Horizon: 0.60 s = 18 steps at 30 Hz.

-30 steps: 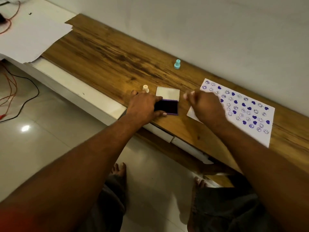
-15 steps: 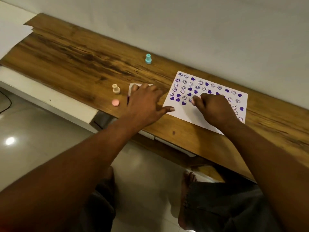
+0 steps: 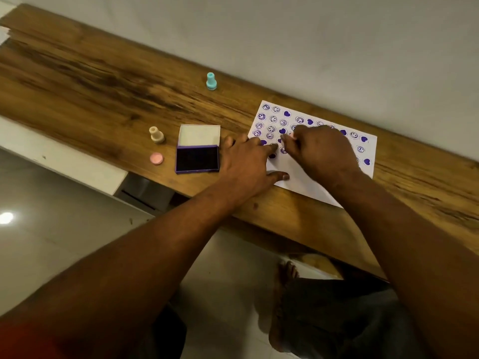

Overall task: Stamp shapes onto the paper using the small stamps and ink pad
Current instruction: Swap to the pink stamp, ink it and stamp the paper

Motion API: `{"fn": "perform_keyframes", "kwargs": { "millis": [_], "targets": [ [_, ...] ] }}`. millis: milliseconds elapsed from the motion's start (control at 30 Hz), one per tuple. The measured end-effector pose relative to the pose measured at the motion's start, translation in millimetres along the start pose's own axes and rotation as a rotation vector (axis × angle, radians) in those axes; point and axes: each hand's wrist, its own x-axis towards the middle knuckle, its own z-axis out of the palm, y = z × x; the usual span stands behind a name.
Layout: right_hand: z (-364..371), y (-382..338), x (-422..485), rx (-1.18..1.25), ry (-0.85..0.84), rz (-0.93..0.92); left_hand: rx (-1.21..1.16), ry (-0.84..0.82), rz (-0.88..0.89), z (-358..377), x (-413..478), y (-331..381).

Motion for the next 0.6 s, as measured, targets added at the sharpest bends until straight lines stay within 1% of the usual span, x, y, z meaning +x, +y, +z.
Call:
{"fn": "perform_keyframes", "kwargs": {
  "millis": [67,100,133,167,233,267,300,367,433,600],
  "targets": [
    [-18,-2,5,-0.010,0.245,-0.028,-0.009,-0.036,-0.027,-1,1,0],
    [-22,-5,4,-0.022,0.321,-0.020,-0.010,-0.048,-0.036,-1,1,0],
    [-20,-8,1,-0.024,0.306,-0.004,-0.009,-0.053,-0.041,-1,1,0],
    [-13,-14,-4,-0.018,0.182,0.026,-0.011,-0.046,-0.046,-1,1,0],
    [11,-22,-18,-0.043,-0.152,0.119,-0.027,-0.004,-0.055,-2,-1,1],
    [20,-23,-23,-0.064,-0.242,0.139,-0.029,0.007,-0.059,-2,-1,1],
    [25,-22,-25,-0.090,-0.263,0.137,-0.028,0.006,-0.061,-3,-1,0],
    [25,-22,-24,-0.146,-0.240,0.123,-0.042,-0.020,-0.069,-6,0,0],
    [23,-22,-21,-0.192,-0.254,0.110,-0.058,-0.046,-0.073,-8,0,2],
    [15,-29,-18,-0.282,-0.365,0.061,-0.056,-0.051,-0.073,-8,-1,4]
  ]
}}
